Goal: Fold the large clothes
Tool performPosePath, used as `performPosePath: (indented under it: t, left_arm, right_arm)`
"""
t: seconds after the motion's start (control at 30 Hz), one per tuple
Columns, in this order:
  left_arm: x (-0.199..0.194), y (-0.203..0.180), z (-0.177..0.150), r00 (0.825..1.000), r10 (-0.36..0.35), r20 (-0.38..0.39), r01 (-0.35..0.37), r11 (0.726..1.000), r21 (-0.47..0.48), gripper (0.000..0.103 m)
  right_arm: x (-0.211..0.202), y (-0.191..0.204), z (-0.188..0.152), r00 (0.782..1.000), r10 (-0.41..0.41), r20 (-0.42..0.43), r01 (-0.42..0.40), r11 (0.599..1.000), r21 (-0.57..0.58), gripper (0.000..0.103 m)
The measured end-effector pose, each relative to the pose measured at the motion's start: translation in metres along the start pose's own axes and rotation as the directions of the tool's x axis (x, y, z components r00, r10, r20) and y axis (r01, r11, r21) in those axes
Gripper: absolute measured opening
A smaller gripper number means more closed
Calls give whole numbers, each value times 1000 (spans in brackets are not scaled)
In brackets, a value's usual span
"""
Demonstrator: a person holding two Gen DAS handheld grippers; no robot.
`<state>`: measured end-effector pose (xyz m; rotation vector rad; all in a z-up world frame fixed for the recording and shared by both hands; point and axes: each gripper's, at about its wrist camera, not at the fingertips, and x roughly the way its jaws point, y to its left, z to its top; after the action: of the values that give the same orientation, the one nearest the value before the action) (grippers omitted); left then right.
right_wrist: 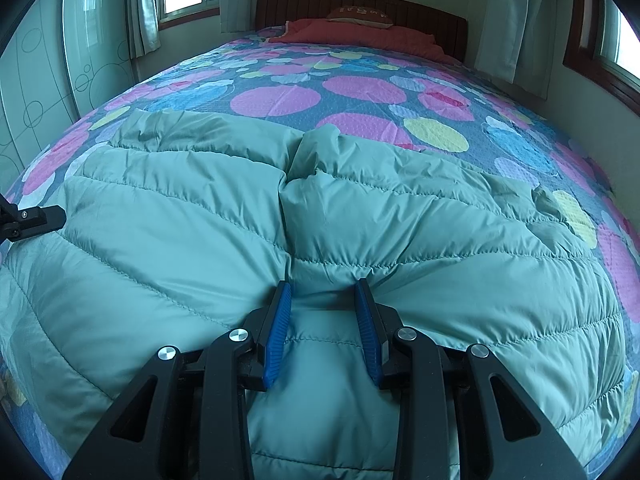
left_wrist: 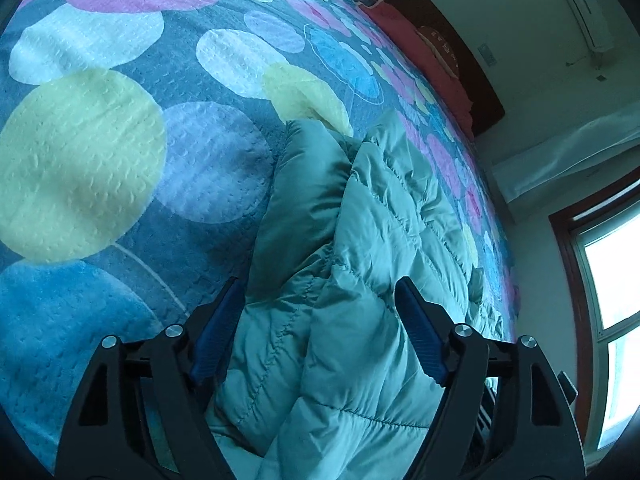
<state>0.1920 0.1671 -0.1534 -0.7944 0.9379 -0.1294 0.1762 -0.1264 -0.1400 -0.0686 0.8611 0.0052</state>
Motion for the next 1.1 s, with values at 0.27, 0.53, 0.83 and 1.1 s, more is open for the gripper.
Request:
performPosePath:
  t: [0.27, 0.53, 0.83, 1.1]
  left_arm:
    - [15, -25, -3, 998, -50, -30, 51, 998, 29, 24]
    - [-24, -88, -12, 997, 11, 77, -28, 974, 226, 15]
    - [-42, -180, -46, 989, 25, 148, -85, 905, 417, 15]
    - [-19, -240, -93, 990, 40, 137, -107, 842, 529, 15]
  right_arm:
    - [0, 1, -1, 1000, 1, -1, -1, 1000, 5, 34]
    - [-7, -17, 7, 999, 44, -4, -44, 997, 66, 48]
    - [-49, -91, 6, 998, 31, 46, -38, 985, 170, 54]
    - [-76, -164, -24, 999, -20, 48, 8, 969, 248, 54]
